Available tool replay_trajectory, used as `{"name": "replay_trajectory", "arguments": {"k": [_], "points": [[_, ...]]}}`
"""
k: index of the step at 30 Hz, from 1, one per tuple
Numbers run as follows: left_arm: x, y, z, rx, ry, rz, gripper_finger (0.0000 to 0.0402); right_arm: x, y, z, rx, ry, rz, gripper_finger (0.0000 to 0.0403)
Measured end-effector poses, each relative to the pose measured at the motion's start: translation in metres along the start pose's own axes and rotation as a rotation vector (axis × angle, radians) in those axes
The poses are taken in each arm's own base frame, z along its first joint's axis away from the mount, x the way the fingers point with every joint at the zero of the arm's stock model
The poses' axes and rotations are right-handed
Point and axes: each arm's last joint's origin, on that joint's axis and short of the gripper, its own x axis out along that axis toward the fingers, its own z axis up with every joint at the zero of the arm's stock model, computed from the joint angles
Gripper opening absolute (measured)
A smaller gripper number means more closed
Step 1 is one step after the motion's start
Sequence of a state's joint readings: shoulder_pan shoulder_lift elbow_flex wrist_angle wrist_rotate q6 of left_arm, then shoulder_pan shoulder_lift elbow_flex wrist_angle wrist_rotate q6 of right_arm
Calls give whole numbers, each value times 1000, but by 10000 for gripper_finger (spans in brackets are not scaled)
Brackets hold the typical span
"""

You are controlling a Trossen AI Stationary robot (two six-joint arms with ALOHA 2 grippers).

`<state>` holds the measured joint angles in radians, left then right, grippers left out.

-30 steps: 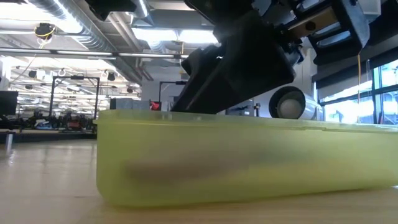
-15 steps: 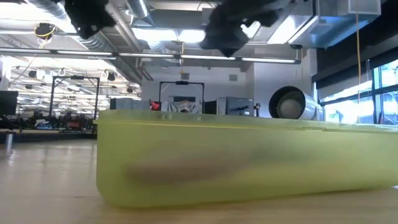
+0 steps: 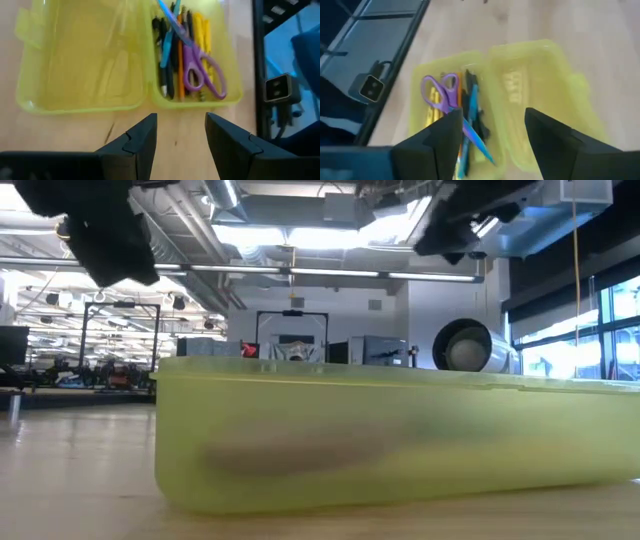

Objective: Pick & place school supplies into a supply box
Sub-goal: Close the yellow supplies box

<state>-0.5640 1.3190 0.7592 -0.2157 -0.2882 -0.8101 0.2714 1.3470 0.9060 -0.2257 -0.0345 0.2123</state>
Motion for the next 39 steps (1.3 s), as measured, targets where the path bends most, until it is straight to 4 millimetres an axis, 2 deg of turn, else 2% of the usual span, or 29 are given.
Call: {"name": "replay_trajectory", "arguments": {"k": [5, 8, 11, 15, 19, 24, 29, 33, 39], "points": [[12, 3, 2, 63, -2, 22, 159, -19, -9, -22, 79, -25, -102, 217], [13, 7, 3, 4, 35, 13, 159, -17, -17, -39, 198, 4, -148, 217], [13, 7, 2, 20, 75, -27, 160, -13, -20, -50, 242, 36, -163, 217], [13, 9, -1, 106, 90, 7, 175, -11, -22, -56, 243, 57, -170, 217], [13, 15, -2, 123, 125, 50, 218, -11, -25, -55, 249, 29, -235, 218], [14, 21, 0, 7, 137, 88, 276, -13, -33, -59, 229, 63, -348, 238], [15, 23, 0, -203, 85, 146, 290, -16, -43, -68, 131, 183, -395, 264], [29, 24, -5, -305, 88, 186, 287, -15, -47, -65, 90, 181, -342, 268], [65, 29, -20, -262, 135, 229, 288, -2, -68, -80, -10, 205, -187, 265]]}}
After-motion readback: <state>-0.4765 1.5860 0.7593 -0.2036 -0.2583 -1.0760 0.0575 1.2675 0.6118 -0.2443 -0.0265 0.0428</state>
